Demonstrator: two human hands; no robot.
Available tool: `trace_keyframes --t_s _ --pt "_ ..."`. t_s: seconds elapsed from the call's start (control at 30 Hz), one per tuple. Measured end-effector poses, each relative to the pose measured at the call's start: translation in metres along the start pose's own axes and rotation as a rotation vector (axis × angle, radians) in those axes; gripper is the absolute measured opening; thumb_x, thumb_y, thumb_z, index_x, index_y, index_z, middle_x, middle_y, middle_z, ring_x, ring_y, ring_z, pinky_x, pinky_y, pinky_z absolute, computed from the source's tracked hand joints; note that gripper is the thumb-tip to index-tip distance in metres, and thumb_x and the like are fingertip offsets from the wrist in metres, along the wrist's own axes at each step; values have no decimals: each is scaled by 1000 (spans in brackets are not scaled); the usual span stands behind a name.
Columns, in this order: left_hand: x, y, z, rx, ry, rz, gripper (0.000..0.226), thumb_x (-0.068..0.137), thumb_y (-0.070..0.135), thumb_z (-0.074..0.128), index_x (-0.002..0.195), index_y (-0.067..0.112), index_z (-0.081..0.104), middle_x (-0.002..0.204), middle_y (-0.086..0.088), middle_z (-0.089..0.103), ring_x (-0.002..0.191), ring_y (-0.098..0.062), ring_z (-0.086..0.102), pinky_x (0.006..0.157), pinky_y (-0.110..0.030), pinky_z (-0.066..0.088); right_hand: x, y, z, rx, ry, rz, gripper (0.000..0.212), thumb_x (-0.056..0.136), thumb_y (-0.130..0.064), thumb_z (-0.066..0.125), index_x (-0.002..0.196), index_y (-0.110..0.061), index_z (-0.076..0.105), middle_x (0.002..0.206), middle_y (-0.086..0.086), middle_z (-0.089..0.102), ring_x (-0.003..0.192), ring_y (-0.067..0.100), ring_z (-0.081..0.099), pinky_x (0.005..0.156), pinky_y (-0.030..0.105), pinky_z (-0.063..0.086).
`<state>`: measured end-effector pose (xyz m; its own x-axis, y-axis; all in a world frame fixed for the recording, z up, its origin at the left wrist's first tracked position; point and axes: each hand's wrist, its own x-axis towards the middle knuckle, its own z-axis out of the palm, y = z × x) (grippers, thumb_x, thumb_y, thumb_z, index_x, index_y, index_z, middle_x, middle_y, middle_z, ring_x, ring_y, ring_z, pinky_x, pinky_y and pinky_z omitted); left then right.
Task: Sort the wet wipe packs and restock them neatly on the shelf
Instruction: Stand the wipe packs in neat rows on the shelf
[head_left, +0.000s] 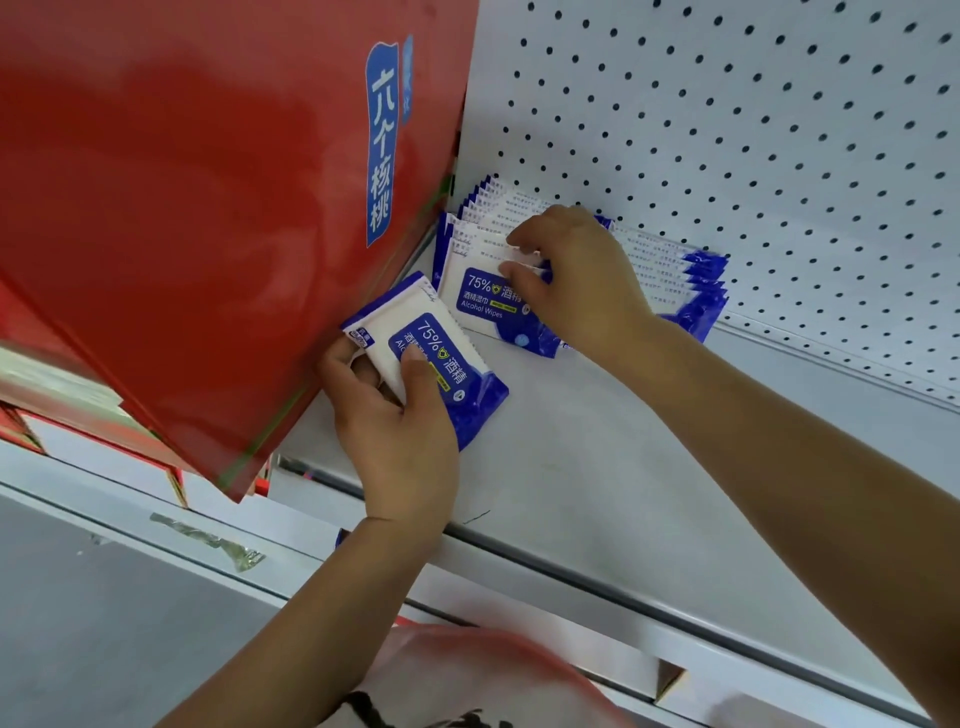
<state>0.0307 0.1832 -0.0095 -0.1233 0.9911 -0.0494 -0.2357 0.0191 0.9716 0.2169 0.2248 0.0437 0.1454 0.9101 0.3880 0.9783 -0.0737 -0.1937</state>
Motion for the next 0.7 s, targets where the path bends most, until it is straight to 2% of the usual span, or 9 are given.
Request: trace_keyframes --t_s 0.1,0.2,0.3,0.4,0.47,0.53,0.63,0.7 --pt "1 2 1 -43 -26 -32 30 98 16 68 114 28 45 110 16 68 94 7 71 67 -14 57 -23 -16 -10 265 15 89 25 97 -37 62 110 -18 71 100 -6 70 92 7 63 81 21 52" --pt "2 4 1 -108 -56 -54 28 98 14 67 113 22 45 107 15 69 92 5 72 67 -15 57 -47 -29 -16 531 -237 243 32 89 -45 70 110 -21 68 95 -11 71 88 0 66 75 8 50" --pt "3 4 2 -125 -108 -71 28 98 13 66 117 15 45 110 11 70 95 3 72 68 -17 58 -59 -27 -17 580 -434 275 44 81 -47 78 115 -22 65 96 -10 72 84 1 68 70 13 53" --pt "7 3 -1 -36 -190 -98 26 100 18 64 119 16 46 111 11 70 101 2 71 67 -17 59 -56 -21 -18 581 -402 264 35 80 -40 82 106 -20 67 91 -10 73 80 0 69 69 17 54" --pt "11 3 -5 128 -264 -88 25 101 20 64 121 21 50 114 14 69 104 3 68 80 -22 62 -50 -15 -18 468 -295 238 35 82 -40 80 107 -20 66 98 -10 71 87 5 67 75 22 55" --pt "16 3 -12 413 -326 -12 39 101 24 64 137 25 50 130 13 62 114 3 61 99 -24 54 -42 -11 -17 344 -207 200 36 85 -40 77 112 -19 65 103 -7 70 91 10 64 79 27 53" --pt "22 -2 -21 953 -390 334 51 100 36 59 149 25 47 157 6 43 144 -16 39 115 -38 36 -30 -9 -11 140 -190 108 33 91 -39 70 117 -19 65 109 -2 68 98 17 61 84 36 52" --pt "24 -4 -22 1138 -490 417 53 100 46 53 150 28 48 166 5 30 153 -18 22 122 -40 24 -23 -10 -5 -23 -181 42 36 93 -39 66 123 -18 63 113 2 65 107 23 56 87 37 47"
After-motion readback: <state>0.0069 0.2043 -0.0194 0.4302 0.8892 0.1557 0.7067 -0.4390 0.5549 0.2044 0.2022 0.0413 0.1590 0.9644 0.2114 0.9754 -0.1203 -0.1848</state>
